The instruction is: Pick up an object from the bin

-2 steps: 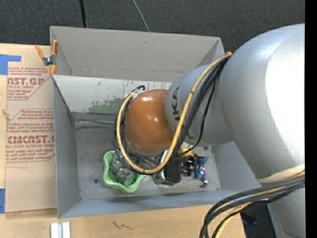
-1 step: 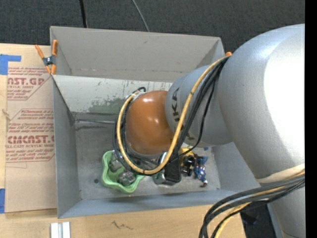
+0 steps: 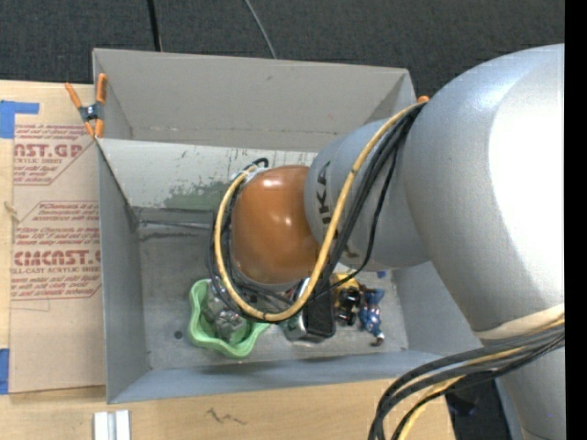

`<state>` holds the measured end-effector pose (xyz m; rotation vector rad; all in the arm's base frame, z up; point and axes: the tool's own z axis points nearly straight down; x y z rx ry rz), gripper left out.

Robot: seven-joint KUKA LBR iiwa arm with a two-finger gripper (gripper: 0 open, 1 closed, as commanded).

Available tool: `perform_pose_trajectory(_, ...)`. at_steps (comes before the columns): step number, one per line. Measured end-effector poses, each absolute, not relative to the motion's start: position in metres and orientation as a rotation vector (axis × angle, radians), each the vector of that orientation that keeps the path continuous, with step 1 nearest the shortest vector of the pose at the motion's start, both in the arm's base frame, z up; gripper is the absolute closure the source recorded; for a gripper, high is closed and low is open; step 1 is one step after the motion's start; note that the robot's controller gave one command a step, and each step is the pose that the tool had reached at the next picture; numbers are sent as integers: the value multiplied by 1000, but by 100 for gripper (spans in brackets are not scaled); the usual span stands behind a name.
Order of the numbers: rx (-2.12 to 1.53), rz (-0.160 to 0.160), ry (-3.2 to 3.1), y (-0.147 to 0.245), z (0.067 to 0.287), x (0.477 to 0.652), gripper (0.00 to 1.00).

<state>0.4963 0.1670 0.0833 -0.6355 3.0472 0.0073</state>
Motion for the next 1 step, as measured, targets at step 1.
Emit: perform_pose_trajectory(1,-636,7,3047,167,83,496,100)
